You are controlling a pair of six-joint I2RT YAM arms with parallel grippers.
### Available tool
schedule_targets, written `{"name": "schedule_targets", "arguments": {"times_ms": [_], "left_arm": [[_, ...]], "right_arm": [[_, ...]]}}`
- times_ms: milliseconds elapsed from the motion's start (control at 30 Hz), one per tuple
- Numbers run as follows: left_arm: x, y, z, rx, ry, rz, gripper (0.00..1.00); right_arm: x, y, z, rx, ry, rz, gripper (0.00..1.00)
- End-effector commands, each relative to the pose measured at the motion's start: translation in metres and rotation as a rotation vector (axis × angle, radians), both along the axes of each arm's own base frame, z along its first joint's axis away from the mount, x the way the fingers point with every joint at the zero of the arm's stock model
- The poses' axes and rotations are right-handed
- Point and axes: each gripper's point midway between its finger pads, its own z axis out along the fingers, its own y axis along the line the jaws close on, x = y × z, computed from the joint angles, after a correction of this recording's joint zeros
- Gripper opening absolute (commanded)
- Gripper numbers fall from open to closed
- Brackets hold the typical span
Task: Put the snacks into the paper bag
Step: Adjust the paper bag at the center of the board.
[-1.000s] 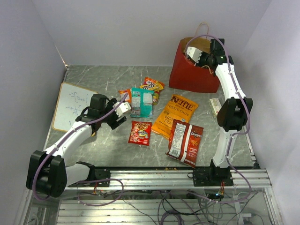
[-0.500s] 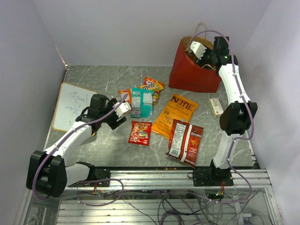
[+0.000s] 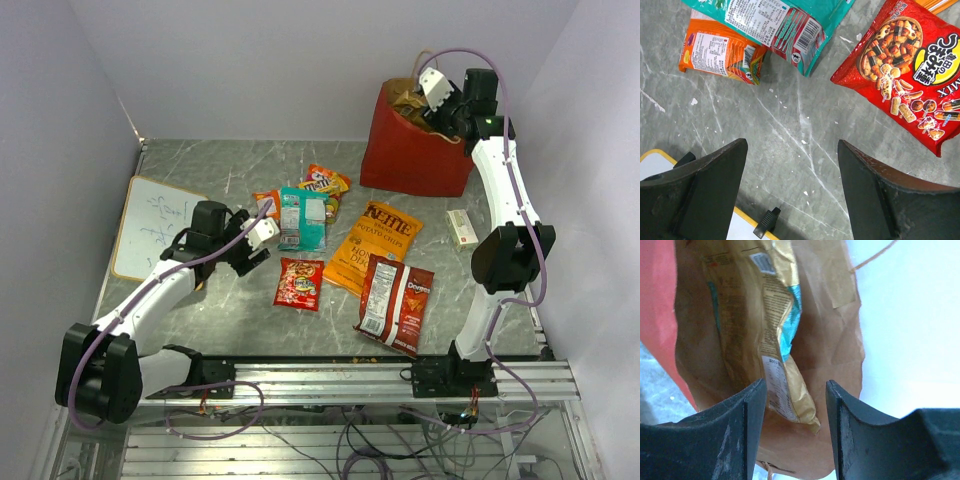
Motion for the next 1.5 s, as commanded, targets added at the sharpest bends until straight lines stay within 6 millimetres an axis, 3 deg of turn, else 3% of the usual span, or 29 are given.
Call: {"name": "schedule_targets", "arguments": {"times_ms": [0,367,533,800,933,1067,1267,1467], "left_arm": [[-0.004,-0.009,0.006,-0.023,-0.024,-0.049,0.84],[-0.004,-0.009,0.005,-0.021,-0.021,-0.049,0.84],[-0.004,-0.009,0.006,-0.024,-0.020,-0.053,0.83],[-0.005,-0.010,0.007,-0.026,-0.023,-0.056,0.83],[-0.005,-0.010,0.007,-0.027,-0.026,-0.057,0.83],[-0.005,-0.010,0.006,-0.029,-0.022,-0.059,0.83],[-0.005,-0.011,0.007,-0.031,-0.023,-0.062,0.83],[-0.006,-0.011,0.004,-0.030,-0.011,-0.062,0.83]], "right_arm": [[0.008,-0.011,0.037,0.092,-0.125,-0.128,0.50],[0.015,-0.061,0.075,0.049,-0.299,-0.402,0.49],[0.008,-0.075,0.105,0.047,-0.379,-0.471,0.49],[-0.004,-0.094,0.132,-0.001,-0.460,-0.540,0.50],[-0.014,-0.078,0.149,0.164,-0.439,-0.449,0.51],[-0.031,-0.052,0.153,0.310,-0.375,-0.324,0.54],[-0.061,0.007,0.137,0.423,-0.232,-0.035,0.68],[-0.060,0.051,0.114,0.430,-0.088,0.142,0.71]]}}
